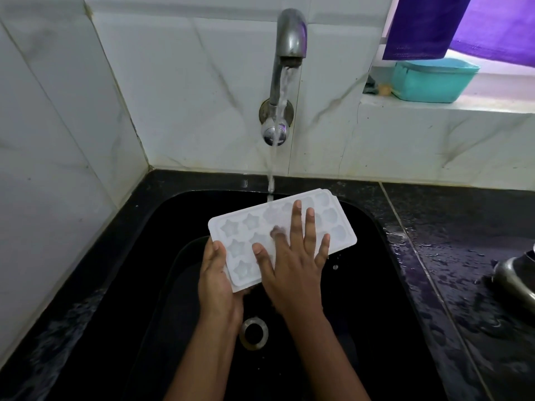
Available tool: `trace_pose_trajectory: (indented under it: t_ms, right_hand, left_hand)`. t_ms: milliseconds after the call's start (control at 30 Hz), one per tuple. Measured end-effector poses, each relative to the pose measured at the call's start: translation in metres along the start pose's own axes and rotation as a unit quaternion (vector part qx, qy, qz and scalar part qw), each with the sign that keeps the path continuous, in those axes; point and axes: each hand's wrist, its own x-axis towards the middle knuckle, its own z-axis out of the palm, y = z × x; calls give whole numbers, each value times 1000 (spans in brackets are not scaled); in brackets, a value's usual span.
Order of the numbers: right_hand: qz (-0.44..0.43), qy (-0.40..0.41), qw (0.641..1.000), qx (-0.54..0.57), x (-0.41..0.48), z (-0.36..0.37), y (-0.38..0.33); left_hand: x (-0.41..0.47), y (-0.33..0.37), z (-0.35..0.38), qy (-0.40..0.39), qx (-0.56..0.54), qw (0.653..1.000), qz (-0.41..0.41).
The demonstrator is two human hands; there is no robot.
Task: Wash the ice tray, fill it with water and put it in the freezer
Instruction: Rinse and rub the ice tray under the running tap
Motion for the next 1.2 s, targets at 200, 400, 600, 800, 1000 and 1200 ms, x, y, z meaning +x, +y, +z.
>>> trace_pose_trajectory:
  t_ms: [200,400,600,800,1000,1200]
  right_hand:
    - [11,46,999,-17,5,-3,8]
    - [-27,13,999,16,1,-2,4]
    - [1,43,998,-47,1,-2,6]
    - [-31,-3,999,14,2,-1,7]
    - [3,10,1000,-26,-1,0,2]
    - [-15,17,1000,1,4,-8,12]
  left_hand:
    - [0,0,1,2,14,1000,21]
    - [-1,0,3,33,19,998,42]
    - [-3,-1,5,38,20,998,36]
    - [0,5,-1,62,22,997,51]
    - [-9,-1,9,42,38,997,56]
    - [-9,4,7,62,55,994,71]
